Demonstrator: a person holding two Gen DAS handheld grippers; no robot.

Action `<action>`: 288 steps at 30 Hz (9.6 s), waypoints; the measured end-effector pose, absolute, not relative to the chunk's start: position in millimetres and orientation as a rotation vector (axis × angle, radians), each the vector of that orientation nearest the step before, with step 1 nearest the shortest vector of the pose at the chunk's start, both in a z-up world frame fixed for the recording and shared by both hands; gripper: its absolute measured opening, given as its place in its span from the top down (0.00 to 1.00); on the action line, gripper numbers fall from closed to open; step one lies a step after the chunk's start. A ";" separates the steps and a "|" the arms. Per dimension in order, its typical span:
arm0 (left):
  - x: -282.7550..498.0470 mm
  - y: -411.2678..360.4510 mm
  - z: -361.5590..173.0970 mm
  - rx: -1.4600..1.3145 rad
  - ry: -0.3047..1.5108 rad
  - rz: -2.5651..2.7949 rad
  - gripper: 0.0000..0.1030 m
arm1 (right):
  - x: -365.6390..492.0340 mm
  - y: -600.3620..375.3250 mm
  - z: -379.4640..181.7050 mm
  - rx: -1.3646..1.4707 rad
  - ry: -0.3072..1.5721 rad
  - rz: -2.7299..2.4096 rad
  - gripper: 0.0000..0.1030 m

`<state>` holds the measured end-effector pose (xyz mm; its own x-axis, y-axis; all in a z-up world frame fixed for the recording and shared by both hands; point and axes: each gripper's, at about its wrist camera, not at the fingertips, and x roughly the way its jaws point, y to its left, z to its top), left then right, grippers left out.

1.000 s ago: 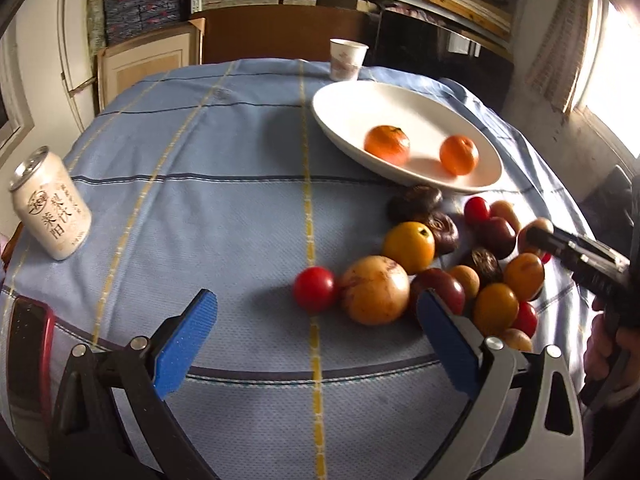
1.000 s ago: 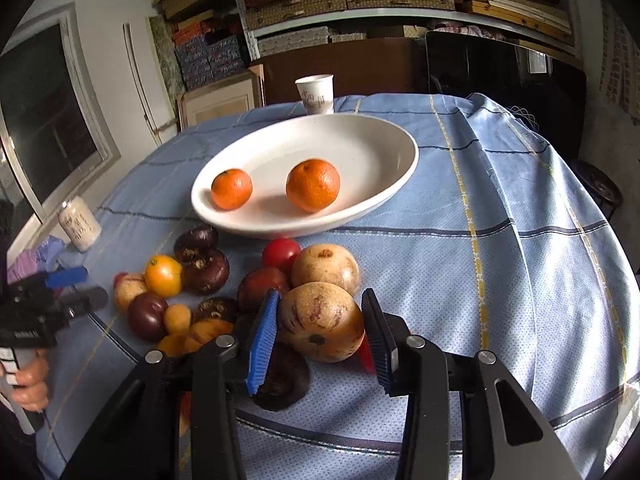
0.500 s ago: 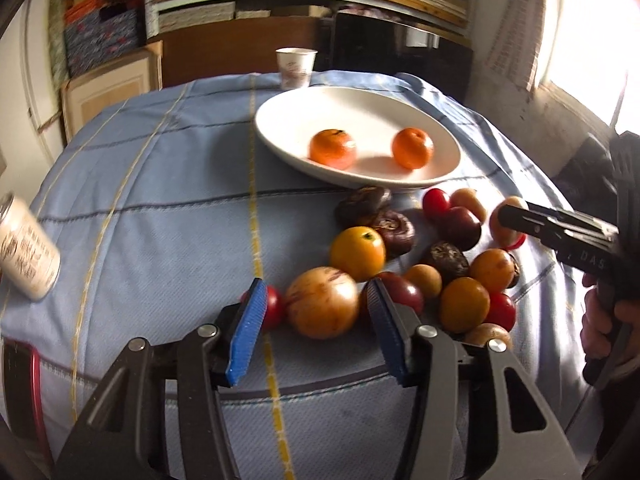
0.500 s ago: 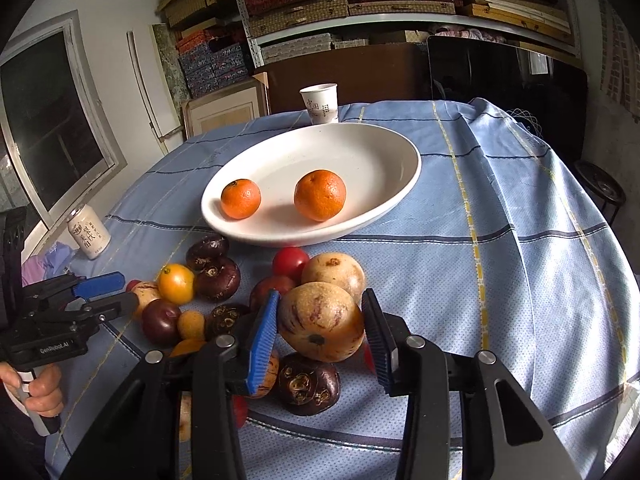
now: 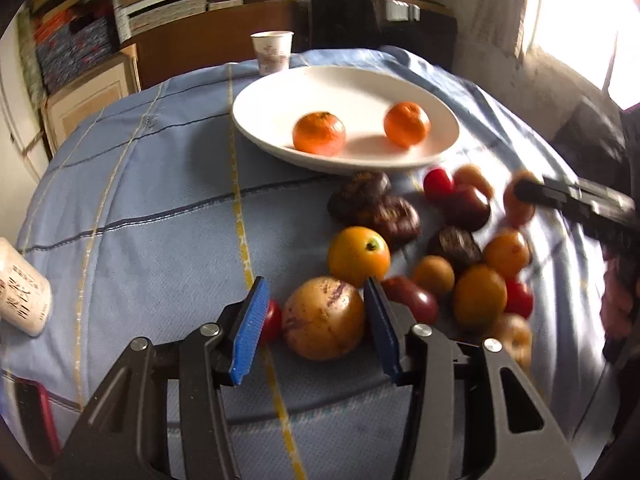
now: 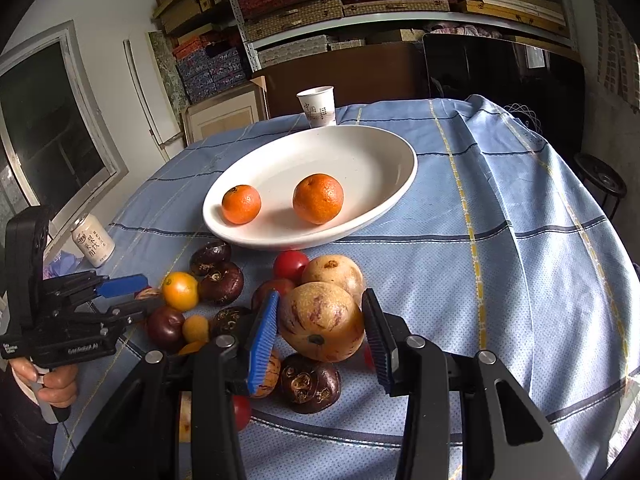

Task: Organize fruits
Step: 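Reach the left tool to the orange persimmon and grasp it, then place the persimmon on the plate with the left tool while the right tool drops a small fruit there, then reach the left tool to the red tomato and grasp it, then place the red tomato on the plate and open the left tool, then move the left tool back toward the fruit pile while the right tool reaches the dark purple fruit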

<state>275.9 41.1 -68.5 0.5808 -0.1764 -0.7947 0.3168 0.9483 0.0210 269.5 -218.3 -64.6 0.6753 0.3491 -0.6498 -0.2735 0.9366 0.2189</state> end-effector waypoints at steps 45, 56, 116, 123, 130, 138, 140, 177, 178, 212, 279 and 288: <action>236.0 58.3 -81.9 0.221 0.989 -0.229 0.59 | 265.2 -213.0 -64.9 0.088 0.750 0.355 0.58; 254.2 58.3 -35.7 0.091 0.924 -0.295 0.59 | 270.1 -215.9 -47.7 0.095 0.700 0.376 0.58; 240.1 86.6 -42.1 -0.016 0.766 0.009 0.06 | 282.1 -248.6 -69.5 0.084 0.750 0.258 0.39; 236.8 97.1 -51.3 -0.024 0.795 0.050 0.05 | 281.9 -238.5 -85.5 0.018 0.823 0.250 0.41; 240.9 103.0 -54.7 -0.048 0.821 0.064 0.05 | 284.7 -236.7 -94.1 0.017 0.864 0.246 0.51; 242.2 99.6 -56.3 -0.039 0.826 0.063 0.05 | 287.6 -234.3 -99.5 0.007 0.891 0.242 0.64; 242.7 99.8 -57.2 -0.046 0.829 0.058 0.05 | 287.6 -235.7 -99.1 0.021 0.891 0.258 0.69; 280.5 72.0 -84.3 -0.024 0.937 -0.089 0.75 | 290.2 -242.4 -99.3 0.050 0.893 0.240 0.69; 279.9 71.5 -84.3 -0.019 0.935 -0.087 0.75 | 290.1 -242.4 -99.2 0.049 0.893 0.240 0.69; 445.2 34.0 -25.2 0.020 0.864 -0.089 0.76 | 399.8 -215.5 -58.7 0.142 0.766 0.252 0.69; 259.6 88.5 -52.7 -0.093 0.844 -0.042 0.10 | 256.2 -188.9 -96.4 -0.205 0.893 0.481 0.53; 258.4 80.4 -53.8 -0.071 0.845 -0.069 0.10 | 255.8 -192.6 -94.5 -0.193 0.875 0.450 0.61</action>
